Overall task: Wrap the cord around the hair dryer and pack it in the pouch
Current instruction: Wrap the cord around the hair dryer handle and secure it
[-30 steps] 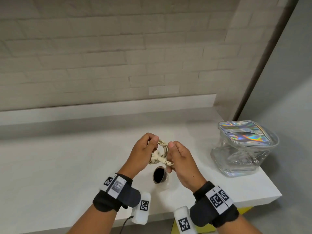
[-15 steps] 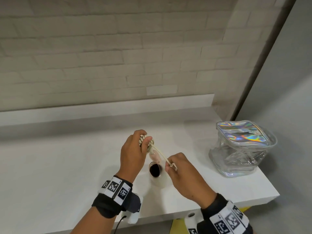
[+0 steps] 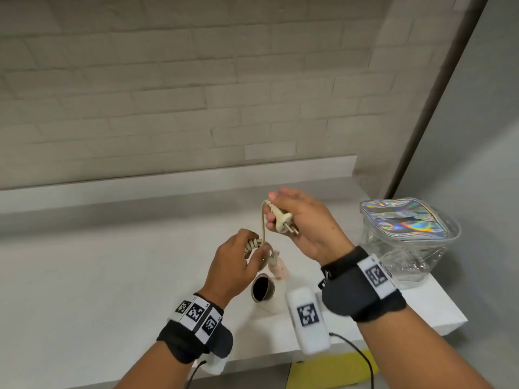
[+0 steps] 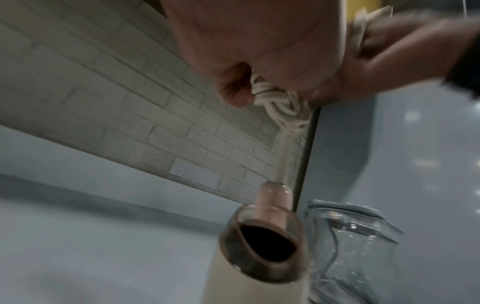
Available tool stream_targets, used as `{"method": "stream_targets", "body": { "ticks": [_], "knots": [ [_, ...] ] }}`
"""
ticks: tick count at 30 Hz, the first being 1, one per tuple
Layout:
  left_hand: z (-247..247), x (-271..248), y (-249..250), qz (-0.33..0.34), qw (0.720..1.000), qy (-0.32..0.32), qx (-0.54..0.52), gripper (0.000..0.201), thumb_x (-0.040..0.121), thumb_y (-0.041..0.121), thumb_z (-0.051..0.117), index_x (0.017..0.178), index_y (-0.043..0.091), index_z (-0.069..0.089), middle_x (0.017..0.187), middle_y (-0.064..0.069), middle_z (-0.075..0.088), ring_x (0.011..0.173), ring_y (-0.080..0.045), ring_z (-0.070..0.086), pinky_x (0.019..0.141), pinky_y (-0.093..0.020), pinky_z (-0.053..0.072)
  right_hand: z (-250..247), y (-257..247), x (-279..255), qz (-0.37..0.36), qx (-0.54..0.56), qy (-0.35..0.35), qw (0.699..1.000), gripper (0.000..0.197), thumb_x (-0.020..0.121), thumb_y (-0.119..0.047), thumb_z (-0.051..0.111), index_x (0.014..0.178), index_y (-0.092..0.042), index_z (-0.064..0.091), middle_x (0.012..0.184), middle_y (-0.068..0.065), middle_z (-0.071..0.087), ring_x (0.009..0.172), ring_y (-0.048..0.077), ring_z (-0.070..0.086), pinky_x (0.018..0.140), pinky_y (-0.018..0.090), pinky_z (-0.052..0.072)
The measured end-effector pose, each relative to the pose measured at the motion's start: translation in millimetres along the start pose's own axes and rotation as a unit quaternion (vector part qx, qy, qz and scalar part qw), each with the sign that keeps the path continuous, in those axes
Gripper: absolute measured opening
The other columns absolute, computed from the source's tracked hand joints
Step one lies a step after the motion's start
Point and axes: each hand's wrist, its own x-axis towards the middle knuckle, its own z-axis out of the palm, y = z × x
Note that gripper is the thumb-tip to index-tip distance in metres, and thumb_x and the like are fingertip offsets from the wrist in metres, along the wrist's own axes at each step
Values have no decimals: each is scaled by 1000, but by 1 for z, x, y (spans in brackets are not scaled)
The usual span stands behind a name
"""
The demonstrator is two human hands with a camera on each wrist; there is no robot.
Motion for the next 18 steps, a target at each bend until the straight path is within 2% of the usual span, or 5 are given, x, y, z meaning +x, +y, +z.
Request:
{"method": "stream_targets", "body": {
  "ticks": [3, 6, 11, 15, 18],
  "knots": [
    [1, -7, 5, -21, 998, 0, -63, 19, 90, 44, 53, 89, 26, 47, 71, 7, 65, 63, -7, 59, 56, -12, 39, -11, 5, 21, 73, 191, -8, 979, 34, 92, -26, 61, 109, 3, 53, 88, 22, 67, 67, 22, 70, 64, 28, 61],
    [3, -11, 7, -13, 996, 3, -90, 23, 91, 43, 53, 86, 21, 49, 61, 7, 60, 56, -8, 55, 52, -13, 37, -25, 29, 32, 61, 267, -45, 961, 60, 93, -51, 49, 134, -9, 41, 120, 30, 61, 106, 37, 66, 90, 41, 56],
    [4, -17, 13, -15, 993, 4, -114, 14, 89, 44, 53, 90, 31, 47, 66, 12, 60, 60, -5, 57, 55, -11, 40, -27, 61, 26, -2, 17, -50, 999, 68, 92, -60, 34, 148, -21, 28, 141, 14, 52, 125, 25, 54, 103, 40, 43],
    [1, -15, 19, -41, 985, 21, -167, 17, 93, 29, 58, 106, 30, 47, 82, 10, 68, 72, -5, 65, 61, -16, 48, -27, 74, 6, -30, -280, -99, 954, 46, 94, -61, 38, 115, -31, 66, 115, 7, 70, 107, 31, 64, 101, 56, 45],
    [0, -12, 16, -46, 987, 25, -150, 17, 92, 36, 55, 101, 22, 55, 82, 12, 67, 74, -6, 64, 64, -21, 51, -30, 75, -3, -58, -299, -128, 944, 26, 97, -26, 55, 115, -10, 64, 84, -6, 71, 70, 3, 67, 68, 17, 52]
  ]
}}
